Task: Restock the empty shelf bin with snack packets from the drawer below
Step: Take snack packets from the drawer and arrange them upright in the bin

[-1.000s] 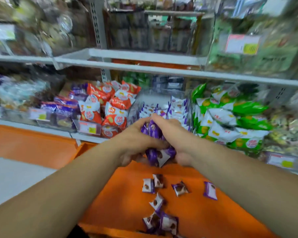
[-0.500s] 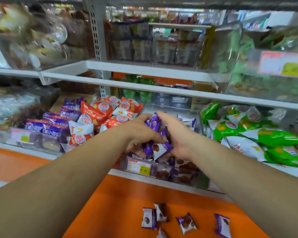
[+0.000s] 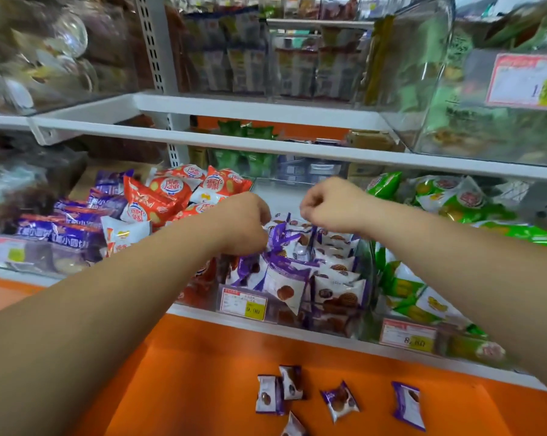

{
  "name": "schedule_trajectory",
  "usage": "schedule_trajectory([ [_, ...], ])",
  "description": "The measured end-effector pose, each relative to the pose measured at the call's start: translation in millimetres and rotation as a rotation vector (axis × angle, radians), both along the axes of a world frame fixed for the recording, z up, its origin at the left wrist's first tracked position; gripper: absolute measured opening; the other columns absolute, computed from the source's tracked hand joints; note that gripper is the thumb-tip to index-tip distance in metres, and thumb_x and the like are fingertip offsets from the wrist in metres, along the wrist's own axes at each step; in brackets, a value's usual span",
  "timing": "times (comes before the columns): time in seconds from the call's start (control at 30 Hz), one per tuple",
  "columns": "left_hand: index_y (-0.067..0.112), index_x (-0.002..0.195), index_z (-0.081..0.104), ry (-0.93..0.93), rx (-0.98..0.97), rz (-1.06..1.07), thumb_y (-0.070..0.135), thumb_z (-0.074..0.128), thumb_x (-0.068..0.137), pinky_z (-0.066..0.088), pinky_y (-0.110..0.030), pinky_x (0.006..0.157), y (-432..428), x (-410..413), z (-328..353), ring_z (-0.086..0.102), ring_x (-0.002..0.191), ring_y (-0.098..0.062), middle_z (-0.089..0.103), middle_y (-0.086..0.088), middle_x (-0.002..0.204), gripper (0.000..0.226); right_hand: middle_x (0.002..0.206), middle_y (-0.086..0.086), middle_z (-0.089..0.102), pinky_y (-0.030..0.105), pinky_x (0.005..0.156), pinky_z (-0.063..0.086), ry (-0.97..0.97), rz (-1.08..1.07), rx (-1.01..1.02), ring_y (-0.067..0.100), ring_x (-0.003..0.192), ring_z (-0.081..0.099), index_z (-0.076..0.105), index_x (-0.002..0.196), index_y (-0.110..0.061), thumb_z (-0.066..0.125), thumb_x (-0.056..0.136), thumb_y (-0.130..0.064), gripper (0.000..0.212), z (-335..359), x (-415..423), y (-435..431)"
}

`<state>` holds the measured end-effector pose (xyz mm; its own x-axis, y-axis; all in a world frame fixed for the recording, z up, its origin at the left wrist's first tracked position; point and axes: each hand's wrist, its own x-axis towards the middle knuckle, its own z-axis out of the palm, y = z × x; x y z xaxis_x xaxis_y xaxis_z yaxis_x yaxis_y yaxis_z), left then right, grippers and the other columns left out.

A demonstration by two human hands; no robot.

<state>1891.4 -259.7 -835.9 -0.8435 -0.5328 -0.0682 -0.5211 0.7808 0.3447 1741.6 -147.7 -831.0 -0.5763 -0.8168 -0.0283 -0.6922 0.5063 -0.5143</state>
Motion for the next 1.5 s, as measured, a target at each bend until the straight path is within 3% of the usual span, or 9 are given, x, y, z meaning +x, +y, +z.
schedule_trajectory([
  [0.23, 0.021, 0.144, 0.053, -0.130, -0.108, -0.176, 0.022, 0.067, 0.090, 0.048, -0.038, 0.105, -35, -57, -25, 0.056, 0.126, -0.027, 0.055, -0.005, 0.145, 0.056, 0.105, 0.009, 0.070, 0.034, 0.071, 0.057, 0.331, 0.190, 0.423, 0.024, 0.083, 0.065, 0.069, 0.114, -0.011, 0.066, 0.087, -0.012, 0.028, -24, -19, -50],
  [0.53, 0.026, 0.129, 0.063, -0.318, -0.116, -0.301, 0.039, 0.089, 0.070, 0.056, -0.036, 0.091, -51, -76, -38, 0.064, 0.099, -0.021, 0.067, 0.005, 0.116, 0.066, 0.101, 0.003, 0.072, 0.036, 0.078, 0.061, 0.219, 0.185, 0.561, 0.025, 0.092, 0.070, 0.074, 0.106, -0.016, 0.093, 0.069, -0.035, 0.046, -41, -45, -64],
  [0.63, 0.026, 0.122, 0.067, -0.335, -0.087, -0.271, 0.034, 0.087, 0.074, 0.057, -0.037, 0.089, -50, -74, -32, 0.066, 0.098, -0.022, 0.068, 0.002, 0.111, 0.053, 0.083, 0.002, 0.066, 0.028, 0.059, 0.048, 0.142, 0.165, 0.504, 0.023, 0.074, 0.060, 0.073, 0.092, -0.011, 0.087, 0.076, -0.027, 0.027, -38, -47, -63],
  [0.77, 0.023, 0.125, 0.063, -0.146, -0.003, -0.176, 0.024, 0.075, 0.084, 0.058, -0.036, 0.090, -55, -70, -29, 0.066, 0.103, -0.023, 0.067, 0.001, 0.116, 0.042, 0.096, 0.007, 0.069, 0.025, 0.060, 0.046, 0.031, 0.067, 0.275, 0.021, 0.076, 0.062, 0.072, 0.097, -0.012, 0.076, 0.080, -0.016, 0.018, -20, -51, -51],
  [0.93, 0.026, 0.135, 0.057, 0.327, 0.315, -0.031, 0.048, 0.091, 0.067, 0.056, -0.027, 0.084, -51, -75, -36, 0.068, 0.096, -0.009, 0.064, 0.010, 0.116, 0.079, 0.087, 0.015, 0.077, 0.037, 0.065, 0.058, -0.272, -0.177, -0.173, 0.030, 0.079, 0.076, 0.067, 0.087, -0.012, 0.083, 0.073, -0.021, 0.023, -17, -47, -42],
  [1.03, 0.024, 0.106, 0.071, 0.438, 0.322, -0.073, 0.037, 0.090, 0.072, 0.052, -0.023, 0.073, -37, -78, -42, 0.065, 0.083, -0.010, 0.070, 0.008, 0.098, 0.041, 0.078, 0.018, 0.075, 0.040, 0.063, 0.060, -0.461, -0.230, -0.257, 0.032, 0.062, 0.073, 0.064, 0.084, -0.009, 0.080, 0.082, -0.016, 0.018, -20, -36, -42],
  [1.13, 0.029, 0.103, 0.070, 0.508, 0.321, -0.009, 0.026, 0.084, 0.081, 0.052, -0.020, 0.073, -39, -77, -45, 0.067, 0.091, -0.011, 0.072, 0.003, 0.099, 0.026, 0.084, 0.016, 0.076, 0.047, 0.082, 0.063, -0.622, -0.144, -0.253, 0.025, 0.073, 0.071, 0.071, 0.100, -0.010, 0.076, 0.090, -0.036, 0.029, -16, -37, -34],
  [1.33, 0.012, 0.120, 0.069, 0.523, 0.946, 0.078, 0.003, 0.074, 0.089, 0.058, -0.033, 0.084, -52, -71, -41, 0.072, 0.091, -0.018, 0.078, -0.005, 0.103, 0.033, 0.108, 0.009, 0.074, 0.044, 0.083, 0.064, -0.611, -0.121, -0.294, 0.025, 0.098, 0.073, 0.071, 0.115, -0.018, 0.075, 0.089, -0.007, 0.029, -19, -50, -28],
  [1.5, 0.015, 0.118, 0.066, 0.564, 1.079, 0.046, -0.002, 0.071, 0.090, 0.052, -0.035, 0.081, -57, -70, -45, 0.070, 0.089, -0.019, 0.075, -0.004, 0.090, 0.033, 0.096, -0.001, 0.080, 0.043, 0.093, 0.058, -0.484, -0.023, -0.256, 0.021, 0.098, 0.073, 0.079, 0.102, -0.027, 0.086, 0.078, -0.013, 0.028, -27, -54, -23],
])
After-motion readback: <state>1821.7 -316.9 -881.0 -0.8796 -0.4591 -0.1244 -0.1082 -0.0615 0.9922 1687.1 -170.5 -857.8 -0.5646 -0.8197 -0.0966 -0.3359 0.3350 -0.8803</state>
